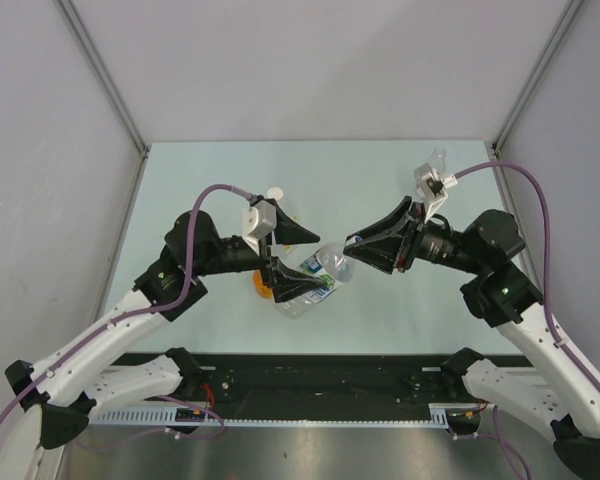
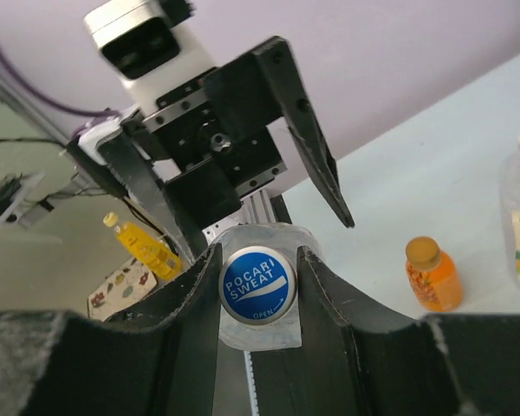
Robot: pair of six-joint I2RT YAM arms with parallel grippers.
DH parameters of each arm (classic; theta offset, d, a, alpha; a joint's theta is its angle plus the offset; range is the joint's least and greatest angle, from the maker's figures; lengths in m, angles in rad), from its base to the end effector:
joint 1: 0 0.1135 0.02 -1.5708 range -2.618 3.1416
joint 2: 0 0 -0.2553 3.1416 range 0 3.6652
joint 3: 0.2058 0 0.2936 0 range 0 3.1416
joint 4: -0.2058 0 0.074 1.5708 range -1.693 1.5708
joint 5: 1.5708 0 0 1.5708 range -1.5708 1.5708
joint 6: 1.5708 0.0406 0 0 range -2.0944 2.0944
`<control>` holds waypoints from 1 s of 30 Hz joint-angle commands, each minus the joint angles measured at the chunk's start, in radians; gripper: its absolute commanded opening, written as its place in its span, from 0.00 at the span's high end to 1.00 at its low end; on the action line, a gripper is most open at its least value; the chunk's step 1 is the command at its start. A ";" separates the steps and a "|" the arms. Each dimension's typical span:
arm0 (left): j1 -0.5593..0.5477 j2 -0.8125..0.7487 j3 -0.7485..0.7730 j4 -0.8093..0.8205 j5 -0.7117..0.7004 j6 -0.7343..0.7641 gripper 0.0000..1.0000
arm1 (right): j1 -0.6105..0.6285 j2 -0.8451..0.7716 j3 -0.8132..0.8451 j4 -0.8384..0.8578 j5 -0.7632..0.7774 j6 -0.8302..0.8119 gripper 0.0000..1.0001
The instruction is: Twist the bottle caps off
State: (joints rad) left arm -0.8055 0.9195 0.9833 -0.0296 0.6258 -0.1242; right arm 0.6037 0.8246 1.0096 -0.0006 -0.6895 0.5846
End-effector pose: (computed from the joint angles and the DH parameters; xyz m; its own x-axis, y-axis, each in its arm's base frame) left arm 0.1595 -0.2004 0.3984 -0.0991 -0.0417 -0.9942 0.9854 0.1352 -0.1039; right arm 0.1678 0.1471 0.4321 -0.4000 0.2414 -0.8842 -0.8779 0.1762 0.4452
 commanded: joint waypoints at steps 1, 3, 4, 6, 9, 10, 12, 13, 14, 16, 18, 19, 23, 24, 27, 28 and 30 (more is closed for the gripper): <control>0.045 0.016 0.048 0.091 0.213 -0.078 0.00 | 0.011 -0.051 -0.015 0.122 -0.139 -0.078 1.00; 0.054 0.019 0.028 0.135 0.274 -0.132 0.00 | 0.011 -0.058 -0.019 0.152 -0.176 -0.088 1.00; 0.064 0.021 0.022 0.182 0.299 -0.152 0.00 | 0.013 -0.059 -0.020 0.162 -0.183 -0.094 1.00; 0.072 0.033 0.014 0.224 0.351 -0.213 0.00 | 0.013 -0.056 -0.023 0.186 -0.206 -0.097 1.00; 0.074 0.051 0.011 0.279 0.414 -0.267 0.00 | 0.014 -0.044 -0.026 0.224 -0.222 -0.085 1.00; 0.074 0.054 0.012 0.287 0.417 -0.273 0.00 | 0.015 -0.039 -0.026 0.235 -0.223 -0.080 1.00; 0.074 0.055 0.011 0.281 0.419 -0.276 0.00 | 0.015 -0.027 -0.026 0.257 -0.222 -0.071 1.00; 0.074 0.056 0.009 0.274 0.417 -0.276 0.00 | 0.016 -0.027 -0.026 0.261 -0.220 -0.066 1.00; 0.074 0.056 0.008 0.269 0.413 -0.275 0.00 | 0.016 -0.024 -0.026 0.267 -0.208 -0.068 1.00; 0.074 0.050 -0.003 0.255 0.399 -0.273 0.00 | 0.021 -0.022 -0.026 0.278 -0.202 -0.065 1.00; 0.074 0.045 -0.014 0.241 0.362 -0.258 0.00 | 0.024 -0.024 -0.026 0.289 -0.180 -0.068 1.00; 0.074 0.044 -0.015 0.220 0.353 -0.252 0.00 | 0.024 -0.022 -0.026 0.290 -0.170 -0.072 1.00; 0.072 0.038 -0.023 0.178 0.322 -0.229 0.00 | 0.024 -0.031 -0.026 0.290 -0.122 -0.097 1.00; 0.072 0.038 -0.029 0.172 0.313 -0.226 0.00 | 0.022 -0.031 -0.028 0.294 -0.117 -0.098 1.00; 0.071 0.038 -0.040 0.172 0.313 -0.230 0.00 | 0.024 -0.027 -0.026 0.307 -0.119 -0.095 1.00; 0.071 0.041 -0.041 0.175 0.313 -0.235 0.00 | 0.024 -0.022 -0.025 0.309 -0.116 -0.095 1.00; 0.065 0.050 -0.041 0.172 0.311 -0.233 0.00 | 0.028 -0.021 -0.025 0.310 -0.108 -0.098 1.00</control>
State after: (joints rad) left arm -0.7391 0.9741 0.9459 0.1390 0.9474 -0.3664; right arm 0.6212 0.8074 0.9783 0.2493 -0.8238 0.4992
